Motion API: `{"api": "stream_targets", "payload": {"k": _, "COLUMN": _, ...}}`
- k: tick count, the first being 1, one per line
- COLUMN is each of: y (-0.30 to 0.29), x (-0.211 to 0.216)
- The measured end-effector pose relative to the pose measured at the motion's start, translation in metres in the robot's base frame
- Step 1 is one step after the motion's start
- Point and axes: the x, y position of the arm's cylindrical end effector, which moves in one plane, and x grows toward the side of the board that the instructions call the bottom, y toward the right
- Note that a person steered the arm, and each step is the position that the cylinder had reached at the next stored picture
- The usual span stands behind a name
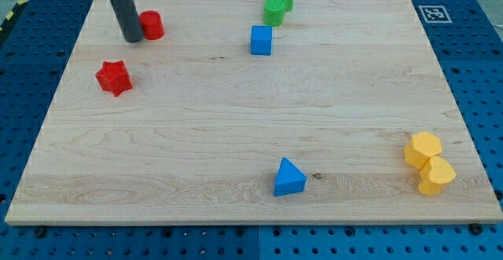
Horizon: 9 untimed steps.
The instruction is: Slide the red circle towards the top left
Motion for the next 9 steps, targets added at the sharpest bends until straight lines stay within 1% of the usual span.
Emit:
{"api": "stream_targets", "payload": {"k": 1, "y": 0.014, "x": 0.015}}
{"api": "stream_targets", "payload": {"k": 2, "y": 0.021, "x": 0.011}}
{"api": "stream_targets", "payload": {"k": 4, "y": 0.013, "x": -0.019}}
{"api": "stream_targets", "payload": {"k": 5, "y": 0.064, "x": -0.010}}
{"api": "stream_targets", "payload": {"k": 6, "y": 0.090, "x": -0.019}}
{"api": "stream_targets", "payload": {"k": 8, "y": 0.037, "x": -0.028}}
{"api": "stream_targets", "payload": {"k": 9, "y": 0.036, "x": -0.051}}
